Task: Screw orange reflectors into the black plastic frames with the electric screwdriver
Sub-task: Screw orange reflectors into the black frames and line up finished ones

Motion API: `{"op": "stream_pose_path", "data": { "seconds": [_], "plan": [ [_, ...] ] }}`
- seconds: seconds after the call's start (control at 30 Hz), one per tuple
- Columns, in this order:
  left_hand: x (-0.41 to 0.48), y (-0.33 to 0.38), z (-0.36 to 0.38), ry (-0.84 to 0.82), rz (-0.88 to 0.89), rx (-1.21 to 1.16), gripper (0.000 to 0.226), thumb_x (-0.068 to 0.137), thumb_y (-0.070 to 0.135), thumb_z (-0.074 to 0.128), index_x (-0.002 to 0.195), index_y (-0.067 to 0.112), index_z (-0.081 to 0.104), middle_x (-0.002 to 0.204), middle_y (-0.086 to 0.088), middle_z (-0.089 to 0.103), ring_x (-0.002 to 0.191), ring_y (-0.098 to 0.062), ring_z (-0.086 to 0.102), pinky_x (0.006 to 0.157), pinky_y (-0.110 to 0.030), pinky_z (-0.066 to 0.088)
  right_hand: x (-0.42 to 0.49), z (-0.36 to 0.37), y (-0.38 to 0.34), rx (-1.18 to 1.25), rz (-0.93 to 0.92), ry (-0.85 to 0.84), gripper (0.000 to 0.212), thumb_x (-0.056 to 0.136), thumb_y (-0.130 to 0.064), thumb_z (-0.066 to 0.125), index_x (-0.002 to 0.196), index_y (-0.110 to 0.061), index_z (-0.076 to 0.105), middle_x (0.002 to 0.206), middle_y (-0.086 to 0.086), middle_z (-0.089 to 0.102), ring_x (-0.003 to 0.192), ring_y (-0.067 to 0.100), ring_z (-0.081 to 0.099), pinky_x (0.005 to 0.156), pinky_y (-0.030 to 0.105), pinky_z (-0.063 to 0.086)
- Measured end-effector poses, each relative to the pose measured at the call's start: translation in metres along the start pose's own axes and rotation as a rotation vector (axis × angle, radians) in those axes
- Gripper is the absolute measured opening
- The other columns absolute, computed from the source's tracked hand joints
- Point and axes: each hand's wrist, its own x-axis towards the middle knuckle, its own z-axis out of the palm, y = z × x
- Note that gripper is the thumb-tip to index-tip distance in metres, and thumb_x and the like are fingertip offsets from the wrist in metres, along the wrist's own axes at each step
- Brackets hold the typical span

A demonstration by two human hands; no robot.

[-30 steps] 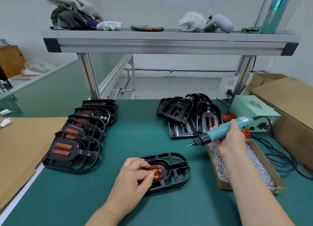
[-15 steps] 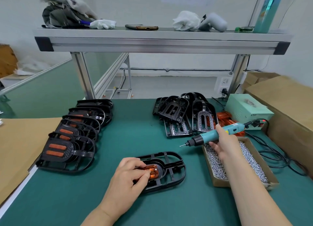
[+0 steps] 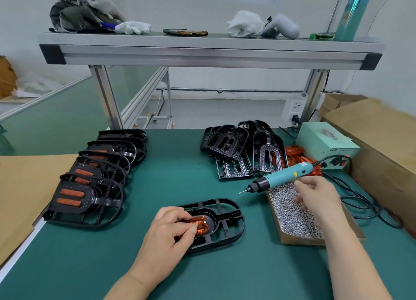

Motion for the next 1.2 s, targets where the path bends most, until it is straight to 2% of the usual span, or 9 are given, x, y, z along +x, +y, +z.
{"op": "stream_pose_path", "data": {
  "seconds": [0.07,0.2,0.3,0.37,0.47,0.67,0.9,1.03,1.2],
  "plan": [
    [0.0,0.0,0.0,-0.002,0.002,0.009,0.017,0.092,0.033,0.065,0.083,0.035,0.079,0.106,0.03,0.059,0.117,-0.007,0.049,0.095,-0.01,0.033,-0.003,-0.006,0.002,-0.371,-0.133,0.008,0.022,0.092,-0.027,0.066,0.112,-0.019,0.069,0.095,-0.003,0.067,0.092,0.022,0.061,0.081,0.036,0.047],
    [-0.001,0.001,0.0,-0.006,0.004,0.011,0.016,0.093,0.029,0.068,0.084,0.035,0.079,0.107,0.03,0.059,0.118,-0.006,0.048,0.095,-0.013,0.035,-0.013,-0.005,-0.001,-0.646,-0.168,-0.133,0.027,0.087,-0.039,0.071,0.112,-0.027,0.071,0.112,-0.001,0.069,0.101,0.022,0.061,0.084,0.035,0.05],
    [-0.001,0.002,0.0,0.005,0.008,0.013,0.015,0.094,0.029,0.067,0.086,0.035,0.079,0.107,0.031,0.059,0.118,-0.006,0.049,0.096,-0.021,0.038,-0.017,0.0,0.0,-0.708,-0.192,-0.143,0.025,0.085,-0.041,0.074,0.108,-0.029,0.07,0.115,-0.002,0.067,0.104,0.022,0.062,0.082,0.033,0.05],
    [-0.001,0.003,-0.001,0.017,0.029,0.014,0.02,0.094,0.037,0.061,0.088,0.034,0.079,0.106,0.03,0.059,0.117,-0.006,0.05,0.096,-0.026,0.041,-0.017,0.001,0.0,-0.713,-0.201,-0.125,0.009,0.086,-0.035,0.073,0.09,-0.03,0.067,0.104,-0.005,0.069,0.094,0.02,0.06,0.077,0.032,0.05],
    [-0.002,0.003,-0.001,0.027,0.061,0.018,0.03,0.094,0.044,0.052,0.094,0.032,0.079,0.106,0.026,0.061,0.115,-0.007,0.052,0.097,-0.036,0.045,-0.015,0.002,0.002,-0.737,-0.193,-0.123,0.016,0.089,-0.028,0.069,0.075,-0.026,0.062,0.085,-0.006,0.067,0.084,0.019,0.059,0.068,0.031,0.048],
    [-0.002,0.003,0.0,0.083,0.086,0.029,0.029,0.091,0.045,0.055,0.096,0.03,0.08,0.105,0.025,0.063,0.116,-0.004,0.053,0.105,-0.04,0.041,-0.011,0.005,0.006,-0.761,-0.206,-0.106,0.021,0.1,-0.024,0.052,0.081,-0.015,0.056,0.087,0.003,0.065,0.079,0.023,0.057,0.06,0.032,0.039],
    [0.002,0.011,-0.002,0.182,0.106,0.017,0.024,0.088,0.043,0.061,0.091,0.027,0.079,0.099,0.022,0.064,0.108,-0.008,0.056,0.096,-0.037,0.043,-0.04,0.007,-0.027,-0.046,-0.301,-0.119,0.016,0.097,-0.022,0.061,0.082,-0.018,0.063,0.071,-0.006,0.06,0.065,0.012,0.051,0.059,0.032,0.036],
    [0.014,0.033,-0.008,0.224,0.119,-0.042,0.023,0.086,0.039,0.063,0.09,0.024,0.079,0.097,0.022,0.065,0.103,-0.01,0.059,0.09,-0.038,0.049,-0.089,0.029,-0.058,0.644,-0.075,-0.488,0.014,0.09,-0.013,0.068,0.078,-0.012,0.061,0.062,-0.007,0.052,0.048,0.005,0.033,0.043,0.014,0.027],
    [0.025,0.059,-0.016,0.227,-0.005,-0.266,0.017,0.078,0.03,0.074,0.093,0.035,0.08,0.097,0.017,0.07,0.104,-0.012,0.063,0.09,-0.016,0.045,-0.133,0.068,-0.071,0.866,0.196,-0.825,0.016,0.086,-0.016,0.068,0.073,-0.015,0.058,0.062,-0.003,0.045,0.043,0.001,0.024,0.034,0.012,0.016]
  ]
}}
